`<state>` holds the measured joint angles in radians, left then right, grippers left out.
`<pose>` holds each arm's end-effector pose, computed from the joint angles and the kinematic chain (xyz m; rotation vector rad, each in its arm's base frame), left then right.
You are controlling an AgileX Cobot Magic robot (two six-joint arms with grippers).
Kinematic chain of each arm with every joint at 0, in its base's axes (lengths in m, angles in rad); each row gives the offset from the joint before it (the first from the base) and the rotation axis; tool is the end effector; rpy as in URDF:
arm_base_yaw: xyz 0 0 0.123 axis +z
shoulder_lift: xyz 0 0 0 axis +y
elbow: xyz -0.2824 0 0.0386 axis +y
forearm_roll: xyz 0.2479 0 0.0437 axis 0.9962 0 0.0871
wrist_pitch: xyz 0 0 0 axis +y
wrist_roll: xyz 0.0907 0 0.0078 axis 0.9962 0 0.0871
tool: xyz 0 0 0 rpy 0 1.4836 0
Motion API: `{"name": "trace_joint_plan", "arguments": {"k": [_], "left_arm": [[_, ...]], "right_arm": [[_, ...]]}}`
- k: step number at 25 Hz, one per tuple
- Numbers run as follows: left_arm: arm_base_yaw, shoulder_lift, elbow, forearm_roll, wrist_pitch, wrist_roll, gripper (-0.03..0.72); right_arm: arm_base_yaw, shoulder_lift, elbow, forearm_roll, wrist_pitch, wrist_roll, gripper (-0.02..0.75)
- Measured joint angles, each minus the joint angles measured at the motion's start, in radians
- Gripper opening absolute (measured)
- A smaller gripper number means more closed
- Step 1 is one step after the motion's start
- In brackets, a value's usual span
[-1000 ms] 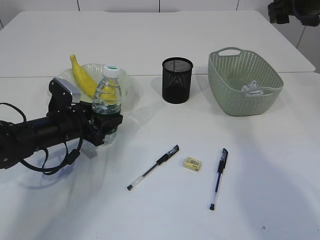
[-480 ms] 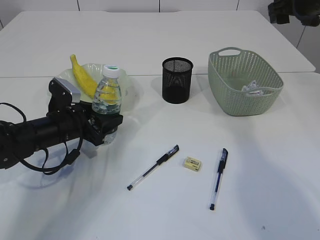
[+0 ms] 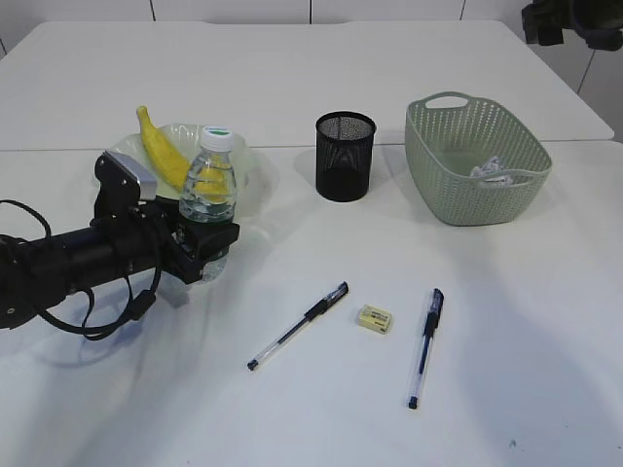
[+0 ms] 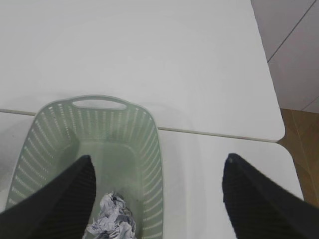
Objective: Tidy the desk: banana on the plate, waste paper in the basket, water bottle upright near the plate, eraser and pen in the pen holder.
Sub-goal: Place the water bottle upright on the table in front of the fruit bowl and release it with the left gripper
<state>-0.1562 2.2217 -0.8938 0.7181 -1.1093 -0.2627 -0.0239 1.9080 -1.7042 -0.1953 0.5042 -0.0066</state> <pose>0.3622 -0.1113 0.0756 0.6723 1.6867 -0.6061 0.4552 -0.0194 0.3171 -0.1153 2.1856 -0.2169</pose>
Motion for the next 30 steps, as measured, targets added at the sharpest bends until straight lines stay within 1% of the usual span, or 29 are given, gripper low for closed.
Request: {"name": "trace_joint_plan", "arguments": {"k": [9, 23, 30], "left_arm": [[0.0, 0.0, 0.0, 0.0, 0.0, 0.0, 0.479], [0.0, 0.0, 0.0, 0.024, 0.0, 0.0, 0.484], [0.0, -0.01, -0.004, 0.03, -0.021, 0.0, 0.534]], "right_arm": [[0.0, 0.0, 0.0, -0.006, -0.006, 0.0, 0.587], [0.0, 0.0, 0.0, -0.009, -0.009, 0.0, 0.587], [0.0, 0.0, 0.0, -0.009, -0.011, 0.0, 0.587]]}}
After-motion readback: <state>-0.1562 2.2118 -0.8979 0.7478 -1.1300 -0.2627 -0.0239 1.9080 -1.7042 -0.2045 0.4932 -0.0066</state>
